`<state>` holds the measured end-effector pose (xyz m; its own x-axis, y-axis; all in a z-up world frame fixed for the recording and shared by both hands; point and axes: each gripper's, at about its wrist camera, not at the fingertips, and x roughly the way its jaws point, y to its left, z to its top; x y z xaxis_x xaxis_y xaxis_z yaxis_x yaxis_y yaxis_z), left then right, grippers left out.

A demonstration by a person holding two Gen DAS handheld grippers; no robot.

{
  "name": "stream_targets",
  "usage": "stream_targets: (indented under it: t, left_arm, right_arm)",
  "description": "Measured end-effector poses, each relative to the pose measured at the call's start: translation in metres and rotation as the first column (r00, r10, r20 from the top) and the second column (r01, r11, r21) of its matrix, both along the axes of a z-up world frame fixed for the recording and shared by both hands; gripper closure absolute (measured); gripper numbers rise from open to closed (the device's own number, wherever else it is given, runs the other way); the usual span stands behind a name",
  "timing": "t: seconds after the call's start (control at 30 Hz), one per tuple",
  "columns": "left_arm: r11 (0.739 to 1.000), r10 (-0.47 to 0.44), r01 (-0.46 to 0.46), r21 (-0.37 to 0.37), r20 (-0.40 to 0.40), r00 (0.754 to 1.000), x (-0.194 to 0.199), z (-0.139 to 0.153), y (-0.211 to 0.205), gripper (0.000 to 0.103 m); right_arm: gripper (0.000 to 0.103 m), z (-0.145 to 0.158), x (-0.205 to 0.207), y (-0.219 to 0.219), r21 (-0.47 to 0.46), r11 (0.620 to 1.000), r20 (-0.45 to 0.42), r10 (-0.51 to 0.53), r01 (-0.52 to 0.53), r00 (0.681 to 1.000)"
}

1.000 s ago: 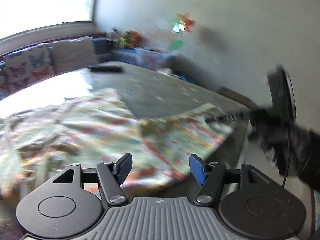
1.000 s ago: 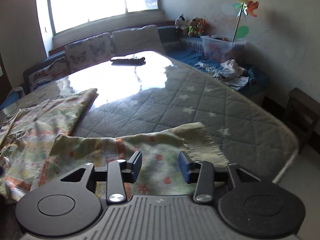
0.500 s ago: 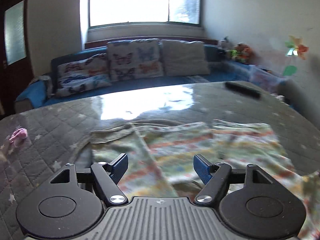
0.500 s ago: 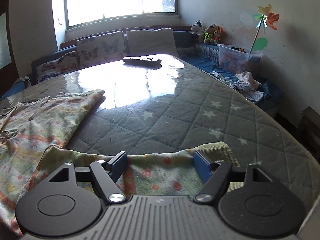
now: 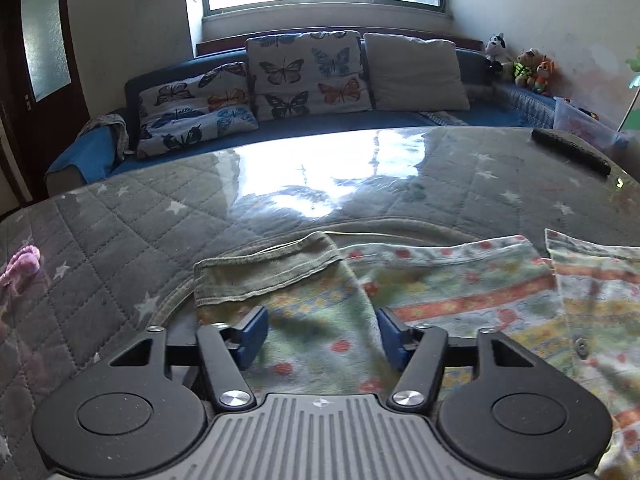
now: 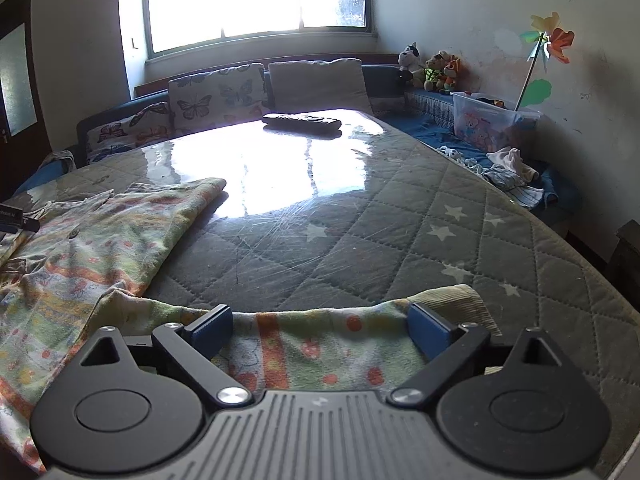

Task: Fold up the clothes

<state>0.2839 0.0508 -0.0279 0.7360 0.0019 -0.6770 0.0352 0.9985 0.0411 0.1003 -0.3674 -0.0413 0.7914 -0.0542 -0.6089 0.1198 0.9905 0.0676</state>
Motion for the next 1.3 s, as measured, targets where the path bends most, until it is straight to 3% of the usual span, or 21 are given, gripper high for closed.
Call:
stream_targets:
  t: [0.3, 0.57, 0.67, 0.73, 0.8, 1.07, 1.3]
  left_arm:
    - [0.998, 0.055, -0.054, -0.031, 0.027, 0.998, 0.007, 0.007, 0.02, 0.052]
    - [0.998, -0.022, 0.02, 0.051, 0.032, 0.999, 0.022, 0.003, -0.002, 0.054]
    - [0.996, -0.048, 0.045, 0.077, 0.033, 0.998, 0.026, 0.003, -0.008, 0.065]
    - [0.995, -0.072, 0.07, 0.072, 0.031, 0.997, 0.024, 0.003, -0.008, 0.088]
    - [0.995, -0.069, 0.066, 0.07, 0.035, 0.997, 0.021, 0.004, -0.005, 0.097]
    - [0.998, 0.055, -0.056, 0.004, 0.111, 0.992, -0.021, 0.031, 0.04, 0.101]
    - [0.975, 0.222, -0.212, -0.073, 0.19, 0.956, -0.089, 0.06, 0.1, 0.101]
  right_arm:
    - [0.004, -0.001, 0.0, -0.002, 0.005, 1.0, 0.0, 0.008, -0.008, 1.0]
    - [0.004, -0.001, -0.001, -0.003, 0.018, 1.0, 0.007, 0.008, -0.008, 1.0]
    - [0.004, -0.001, -0.002, -0.004, 0.025, 1.0, 0.011, 0.009, -0.01, 1.0]
    - [0.004, -0.001, -0.002, -0.006, 0.033, 0.999, 0.015, 0.009, -0.01, 1.0]
    - [0.004, 0.0, -0.003, -0.006, 0.035, 0.999, 0.016, 0.009, -0.01, 1.0]
    - [0.004, -0.001, -0.004, -0.006, 0.036, 0.999, 0.017, 0.009, -0.009, 1.0]
    - [0.003, -0.001, -0.002, -0.004, 0.023, 1.0, 0.011, 0.01, -0.01, 1.0]
